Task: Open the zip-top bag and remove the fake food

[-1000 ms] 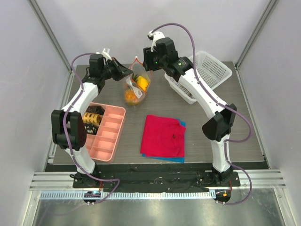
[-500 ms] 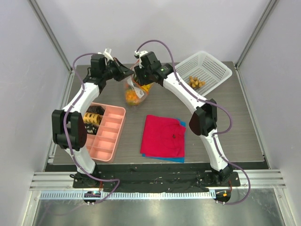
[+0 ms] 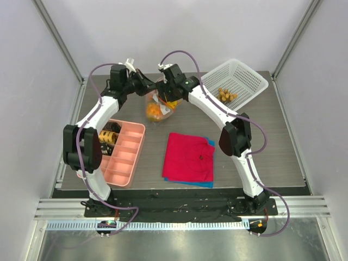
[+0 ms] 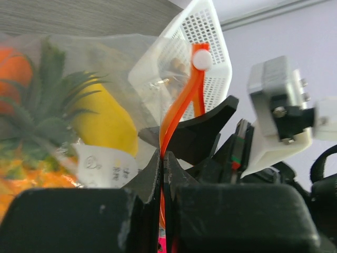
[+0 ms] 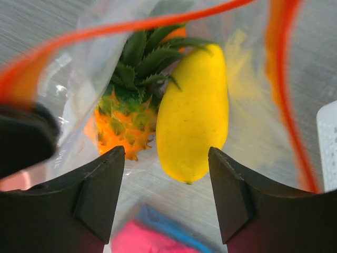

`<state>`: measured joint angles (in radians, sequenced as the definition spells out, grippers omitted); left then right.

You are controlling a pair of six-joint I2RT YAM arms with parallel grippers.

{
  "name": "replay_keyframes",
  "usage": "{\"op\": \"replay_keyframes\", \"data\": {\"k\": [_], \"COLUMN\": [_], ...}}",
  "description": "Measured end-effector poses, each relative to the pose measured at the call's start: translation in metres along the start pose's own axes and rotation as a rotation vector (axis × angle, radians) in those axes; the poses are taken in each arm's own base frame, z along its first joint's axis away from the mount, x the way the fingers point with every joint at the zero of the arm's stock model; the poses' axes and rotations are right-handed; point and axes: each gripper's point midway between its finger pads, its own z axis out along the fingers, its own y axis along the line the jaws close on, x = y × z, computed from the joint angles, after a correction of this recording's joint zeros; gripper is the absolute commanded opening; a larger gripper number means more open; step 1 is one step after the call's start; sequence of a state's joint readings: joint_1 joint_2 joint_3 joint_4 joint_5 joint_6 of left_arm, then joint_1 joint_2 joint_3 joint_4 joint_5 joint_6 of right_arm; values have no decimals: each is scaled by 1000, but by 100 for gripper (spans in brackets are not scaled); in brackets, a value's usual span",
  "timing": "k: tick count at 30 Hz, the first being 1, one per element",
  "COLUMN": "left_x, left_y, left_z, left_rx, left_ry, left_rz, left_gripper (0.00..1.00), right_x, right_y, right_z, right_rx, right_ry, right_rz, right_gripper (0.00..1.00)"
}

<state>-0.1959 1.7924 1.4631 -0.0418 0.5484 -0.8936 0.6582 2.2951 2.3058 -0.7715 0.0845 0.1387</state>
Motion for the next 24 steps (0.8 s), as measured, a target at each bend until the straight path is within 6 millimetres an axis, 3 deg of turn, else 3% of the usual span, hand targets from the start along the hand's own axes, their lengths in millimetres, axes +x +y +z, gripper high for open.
{"op": "replay_keyframes", "data": {"k": [10,21,24], "left_x": [16,39,44], "left_y": [35,55,51], "left_z": [25,47,51], "left_rx": [-70,-132,-132], "left_ry": [31,74,89], "left_rz": [-53,-31,-13], "left_gripper": [0,0,0], "right_x": [65,92,98], "right_y": [-12,-16,-16], "right_z": [43,84,93], "right_rx": [47,40,33], "right_ry": [102,9,-25], "right_rz": [15,39,44], "right_gripper": [78,84,75]}}
